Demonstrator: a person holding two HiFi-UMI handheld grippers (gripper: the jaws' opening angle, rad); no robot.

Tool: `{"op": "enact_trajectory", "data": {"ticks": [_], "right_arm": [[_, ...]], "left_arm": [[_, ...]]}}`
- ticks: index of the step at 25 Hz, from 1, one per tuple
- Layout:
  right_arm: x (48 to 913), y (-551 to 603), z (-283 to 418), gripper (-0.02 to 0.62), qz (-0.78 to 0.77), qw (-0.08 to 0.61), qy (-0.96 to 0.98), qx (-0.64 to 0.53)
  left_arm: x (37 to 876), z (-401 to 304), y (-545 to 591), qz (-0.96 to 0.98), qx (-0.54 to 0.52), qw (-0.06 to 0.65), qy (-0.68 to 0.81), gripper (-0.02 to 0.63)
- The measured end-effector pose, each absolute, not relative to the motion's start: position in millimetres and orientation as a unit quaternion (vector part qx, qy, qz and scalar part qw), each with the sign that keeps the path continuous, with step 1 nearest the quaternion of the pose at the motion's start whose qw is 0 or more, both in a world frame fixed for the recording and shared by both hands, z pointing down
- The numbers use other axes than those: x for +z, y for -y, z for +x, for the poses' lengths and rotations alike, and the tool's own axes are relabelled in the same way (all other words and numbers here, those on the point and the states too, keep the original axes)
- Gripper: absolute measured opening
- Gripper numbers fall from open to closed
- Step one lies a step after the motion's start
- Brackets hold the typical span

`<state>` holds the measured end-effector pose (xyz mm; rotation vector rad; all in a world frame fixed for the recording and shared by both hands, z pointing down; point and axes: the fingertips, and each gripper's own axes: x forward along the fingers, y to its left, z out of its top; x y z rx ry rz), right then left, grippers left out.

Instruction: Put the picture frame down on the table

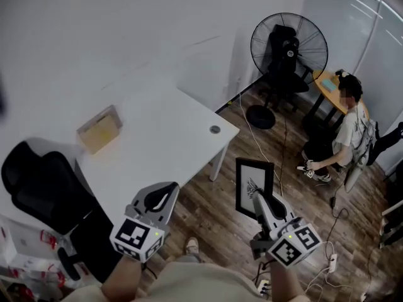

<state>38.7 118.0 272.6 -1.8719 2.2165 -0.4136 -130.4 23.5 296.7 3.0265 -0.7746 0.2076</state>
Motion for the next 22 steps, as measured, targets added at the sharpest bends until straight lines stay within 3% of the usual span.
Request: {"op": "enact_trajectory", "data": {"ticks": [11,16,22], "right_arm": [[304.7,-42.7,60.7,0.06,-0.63,0.147,-0.733,-0.211],[324.1,-10.7,91.5,0.06,-0.63,0.152,-0.726,-0.229],[346.5,43.2,142.1,0.06,-0.613,0.157,-0.73,-0.258]], "left_arm": [[316.6,-109.3,37.2,0.966,0.091,0.027,0.239,0.021],[331.9,-78.0,54.7,0.96,0.14,-0.036,0.242,0.021],[351.4,-32.6,103.8,0.953,0.147,-0.003,0.265,0.021]]}}
